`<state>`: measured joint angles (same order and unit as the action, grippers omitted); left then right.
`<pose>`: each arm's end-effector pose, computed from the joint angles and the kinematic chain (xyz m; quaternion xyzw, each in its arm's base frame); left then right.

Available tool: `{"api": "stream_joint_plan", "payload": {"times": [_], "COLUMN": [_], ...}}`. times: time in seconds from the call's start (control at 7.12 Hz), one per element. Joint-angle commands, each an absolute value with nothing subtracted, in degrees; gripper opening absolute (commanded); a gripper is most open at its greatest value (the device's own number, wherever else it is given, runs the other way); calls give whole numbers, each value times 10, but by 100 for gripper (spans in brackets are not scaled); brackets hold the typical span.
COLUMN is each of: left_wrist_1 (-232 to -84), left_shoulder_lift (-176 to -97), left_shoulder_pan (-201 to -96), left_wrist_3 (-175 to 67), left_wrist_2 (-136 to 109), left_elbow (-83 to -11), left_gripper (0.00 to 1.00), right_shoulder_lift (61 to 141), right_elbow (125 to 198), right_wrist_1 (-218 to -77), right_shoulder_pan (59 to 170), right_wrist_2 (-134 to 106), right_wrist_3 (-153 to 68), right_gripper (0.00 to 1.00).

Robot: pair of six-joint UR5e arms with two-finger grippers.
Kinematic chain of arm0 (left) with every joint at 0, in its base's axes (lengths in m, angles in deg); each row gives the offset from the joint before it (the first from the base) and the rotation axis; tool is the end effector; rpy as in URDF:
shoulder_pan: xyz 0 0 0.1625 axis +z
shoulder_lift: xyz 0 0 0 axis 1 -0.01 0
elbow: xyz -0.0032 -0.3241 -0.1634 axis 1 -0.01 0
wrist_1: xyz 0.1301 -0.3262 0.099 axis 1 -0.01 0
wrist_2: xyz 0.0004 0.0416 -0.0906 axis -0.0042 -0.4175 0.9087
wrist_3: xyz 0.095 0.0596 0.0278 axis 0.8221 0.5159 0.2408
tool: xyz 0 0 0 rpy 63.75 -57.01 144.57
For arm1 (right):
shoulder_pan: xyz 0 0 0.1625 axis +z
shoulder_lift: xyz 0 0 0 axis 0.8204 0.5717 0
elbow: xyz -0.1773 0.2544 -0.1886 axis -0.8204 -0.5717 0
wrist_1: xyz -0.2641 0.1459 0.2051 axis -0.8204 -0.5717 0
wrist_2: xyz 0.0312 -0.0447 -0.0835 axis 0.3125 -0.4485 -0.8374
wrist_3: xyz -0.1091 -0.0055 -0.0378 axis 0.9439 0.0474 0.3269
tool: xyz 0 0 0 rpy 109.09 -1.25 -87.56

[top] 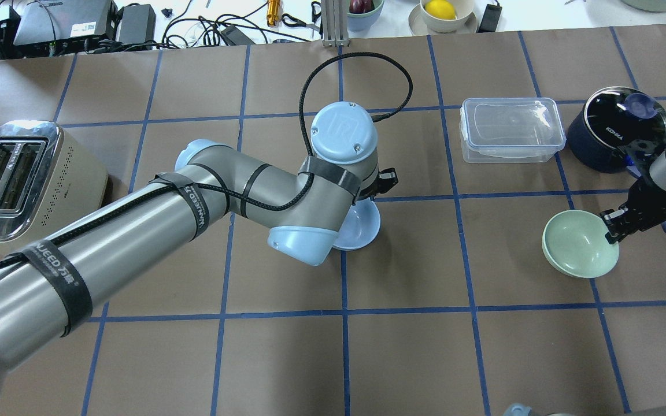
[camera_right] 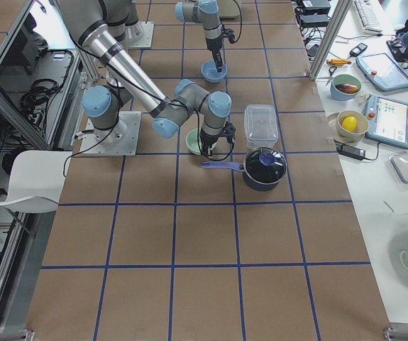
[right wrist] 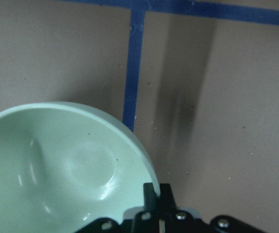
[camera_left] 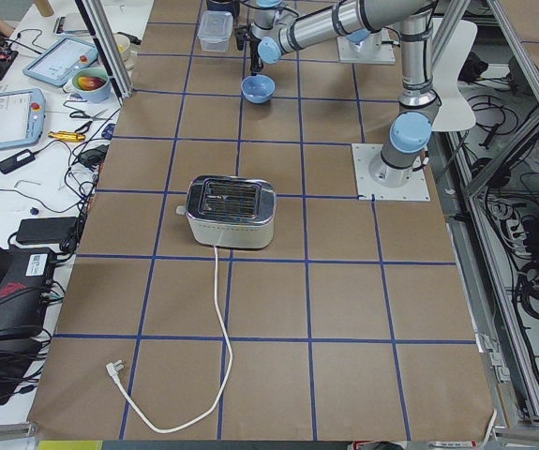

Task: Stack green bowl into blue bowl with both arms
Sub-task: 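Place blue bowl at table center with left gripper while right lifts green bowl, then raise left gripper away while right gripper carries green bowl over blue bowl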

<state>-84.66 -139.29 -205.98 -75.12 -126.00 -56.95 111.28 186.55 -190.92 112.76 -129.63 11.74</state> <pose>-0.3627 -0.4310 0.2234 0.0817 -0.9894 0.1060 0.0564 -0.1142 -0.4181 0.1828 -0.0510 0.9962 0.0678 0.0170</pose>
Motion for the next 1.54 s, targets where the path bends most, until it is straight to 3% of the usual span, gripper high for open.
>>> {"api": "stream_joint_plan", "payload": {"times": [0.0,0.28,0.56,1.12,1.4], "left_wrist_1": [-903,-1123,-1266,-1263,-1263], "left_shoulder_lift": [-1345,-1270,-1190,-1161,-1147], "left_shoulder_pan": [-1985,-1894,-1807,-1774,-1774], "left_wrist_3": [-666,-510,-383,-371,-372], "left_wrist_2": [-1240,-1228,-1228,-1227,-1229], "left_elbow": [-513,-448,-431,-454,-463], "left_gripper": [100,100,100,100,100], "right_shoulder_lift": [1123,1117,1117,1077,1045], "right_elbow": [1794,1705,1701,1702,1704], "right_wrist_1": [-1841,-1743,-1745,-1786,-1829], "right_shoulder_pan": [1188,1293,1406,1560,1564], "right_wrist_2": [-1252,-1227,-1167,-1142,-1141], "right_wrist_3": [41,-117,-278,-378,-379], "right_gripper": [0,0,0,0,0]}}
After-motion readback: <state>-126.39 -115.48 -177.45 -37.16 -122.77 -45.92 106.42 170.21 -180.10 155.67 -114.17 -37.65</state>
